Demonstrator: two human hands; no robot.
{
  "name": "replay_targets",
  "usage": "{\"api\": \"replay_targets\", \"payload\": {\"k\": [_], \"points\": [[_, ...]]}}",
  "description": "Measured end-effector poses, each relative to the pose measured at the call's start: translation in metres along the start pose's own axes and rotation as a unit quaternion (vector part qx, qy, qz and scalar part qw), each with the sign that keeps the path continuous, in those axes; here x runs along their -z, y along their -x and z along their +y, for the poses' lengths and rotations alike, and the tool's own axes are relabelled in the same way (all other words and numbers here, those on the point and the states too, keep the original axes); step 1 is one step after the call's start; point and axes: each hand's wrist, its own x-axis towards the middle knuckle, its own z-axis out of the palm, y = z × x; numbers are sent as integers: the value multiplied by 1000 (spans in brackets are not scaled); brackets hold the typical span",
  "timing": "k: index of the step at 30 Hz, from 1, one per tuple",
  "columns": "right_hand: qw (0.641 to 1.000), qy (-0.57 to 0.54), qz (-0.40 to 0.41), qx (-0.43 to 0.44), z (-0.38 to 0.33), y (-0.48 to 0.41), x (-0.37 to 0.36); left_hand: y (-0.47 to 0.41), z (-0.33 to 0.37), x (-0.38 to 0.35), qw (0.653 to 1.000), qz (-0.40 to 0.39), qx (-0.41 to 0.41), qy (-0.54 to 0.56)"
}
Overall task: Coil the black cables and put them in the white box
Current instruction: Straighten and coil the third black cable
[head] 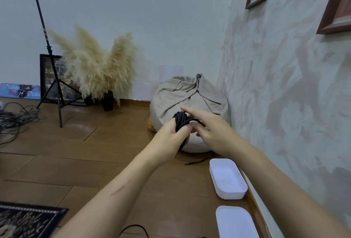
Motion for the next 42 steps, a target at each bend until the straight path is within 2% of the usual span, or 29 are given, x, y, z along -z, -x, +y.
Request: {"api": "replay_targets", "payload": {"k": [3,6,8,13,18,22,27,36,42], "points": [[994,-102,-11,-40,-3,1,8,0,1,-3,1000,-15,-2,-6],[970,-226,-33,-87,-2,4,23,0,2,-5,1000,-20,-7,-9],[964,-252,-11,-89,-1,6,31,-1,3,-6,1000,-19,-8,-7],[966,-248,55,-57,0,5,35,0,3,-6,1000,-16,-6,18],[956,-268,107,-53,0,1,31,1,9,-14,997,-48,-23,64],[960,-254,103,-51,4,1,23,3,11,-15,995,-52,-34,75],[963,-251,86,-55,8,0,16,5,11,-13,994,-46,-9,103],[973,-215,68,-45,-2,0,2,3,10,-10,997,-3,-6,82],[986,-160,-10,-34,-7,0,9,1,10,-2,997,-16,-4,72]]}}
